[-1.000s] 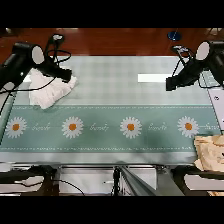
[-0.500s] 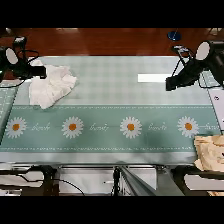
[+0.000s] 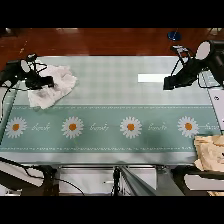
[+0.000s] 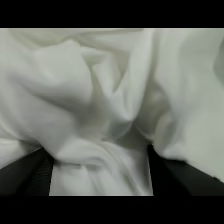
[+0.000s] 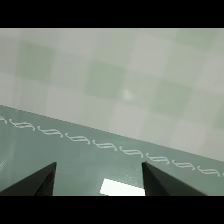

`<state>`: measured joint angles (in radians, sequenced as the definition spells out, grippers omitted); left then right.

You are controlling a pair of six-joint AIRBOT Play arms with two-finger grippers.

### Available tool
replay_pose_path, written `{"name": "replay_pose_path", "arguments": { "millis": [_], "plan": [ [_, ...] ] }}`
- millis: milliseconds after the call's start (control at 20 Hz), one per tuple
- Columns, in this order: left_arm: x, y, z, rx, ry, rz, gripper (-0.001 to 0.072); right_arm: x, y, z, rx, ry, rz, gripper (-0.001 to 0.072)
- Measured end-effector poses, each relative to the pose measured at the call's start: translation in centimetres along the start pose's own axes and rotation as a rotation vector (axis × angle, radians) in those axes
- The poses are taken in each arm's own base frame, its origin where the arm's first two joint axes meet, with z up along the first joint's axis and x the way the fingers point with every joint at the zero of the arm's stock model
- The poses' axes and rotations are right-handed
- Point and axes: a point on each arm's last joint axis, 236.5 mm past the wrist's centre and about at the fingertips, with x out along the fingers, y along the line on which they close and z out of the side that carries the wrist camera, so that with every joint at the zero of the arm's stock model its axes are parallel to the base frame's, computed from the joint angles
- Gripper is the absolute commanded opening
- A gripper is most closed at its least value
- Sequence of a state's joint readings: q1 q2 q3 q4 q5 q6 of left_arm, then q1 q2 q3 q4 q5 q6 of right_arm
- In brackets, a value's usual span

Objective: Fold the shirts.

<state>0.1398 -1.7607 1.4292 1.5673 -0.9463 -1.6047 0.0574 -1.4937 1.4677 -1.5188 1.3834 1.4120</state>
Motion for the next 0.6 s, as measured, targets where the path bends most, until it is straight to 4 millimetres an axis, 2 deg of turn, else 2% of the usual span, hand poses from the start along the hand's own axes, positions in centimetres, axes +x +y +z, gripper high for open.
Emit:
{"name": "replay_pose_path", "arguments": {
  "millis": [50,100,250,300,350,450,500,600],
  "plan": [
    [0.4,0.1,-0.1,0.001,0.006,0.004,0.0117,0.0,0.1,0.0,0.001,0.000,0.004,0.0601],
    [0.6,0.3,-0.1,0.003,0.010,0.008,0.0032,0.0,0.1,0.0,0.001,-0.001,0.006,0.0601],
    [-0.2,-0.4,0.7,-0.009,0.016,-0.010,0.0031,0.0,0.4,0.0,0.004,-0.002,0.015,0.0601],
    [-1.3,-0.7,1.1,-0.010,0.017,-0.016,0.0031,0.0,0.3,0.0,0.004,-0.002,0.015,0.0600],
    [-2.9,-1.4,2.7,-0.011,-0.024,-0.033,0.0030,0.0,0.4,0.0,0.004,-0.001,0.015,0.0591],
    [-7.6,-3.4,5.8,-0.005,-0.124,-0.081,0.0030,0.0,0.4,-0.2,0.004,0.007,0.015,0.0576],
    [-10.8,-4.8,7.5,0.006,-0.191,-0.109,0.0030,0.0,0.3,-0.4,0.003,0.016,0.013,0.0576],
    [-18.5,-7.9,10.3,0.045,-0.350,-0.169,0.0030,0.0,-0.2,-1.1,-0.002,0.048,-0.010,0.0576]
  ]
}}
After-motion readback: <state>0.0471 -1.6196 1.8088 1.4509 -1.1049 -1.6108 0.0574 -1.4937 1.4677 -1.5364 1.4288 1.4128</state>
